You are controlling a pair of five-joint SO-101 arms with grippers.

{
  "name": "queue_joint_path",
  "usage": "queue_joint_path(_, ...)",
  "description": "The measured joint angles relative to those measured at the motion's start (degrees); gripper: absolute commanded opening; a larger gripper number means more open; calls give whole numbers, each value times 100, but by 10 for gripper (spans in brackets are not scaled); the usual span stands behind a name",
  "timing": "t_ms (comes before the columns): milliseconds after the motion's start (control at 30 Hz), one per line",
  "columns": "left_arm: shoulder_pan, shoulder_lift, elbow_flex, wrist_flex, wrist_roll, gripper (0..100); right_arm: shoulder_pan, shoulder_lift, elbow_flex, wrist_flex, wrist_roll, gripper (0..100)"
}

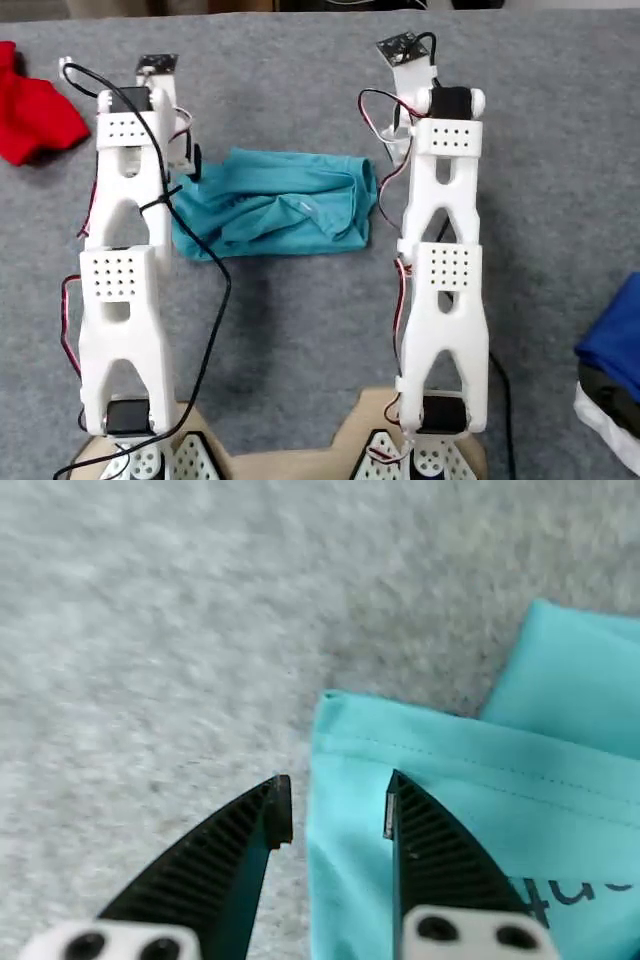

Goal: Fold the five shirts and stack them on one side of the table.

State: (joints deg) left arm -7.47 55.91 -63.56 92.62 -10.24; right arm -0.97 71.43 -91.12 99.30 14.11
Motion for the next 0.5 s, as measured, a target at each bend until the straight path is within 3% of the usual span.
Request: queue_joint_path(500, 193, 624, -299, -686, -316, 160, 0, 0, 0, -88, 0, 12)
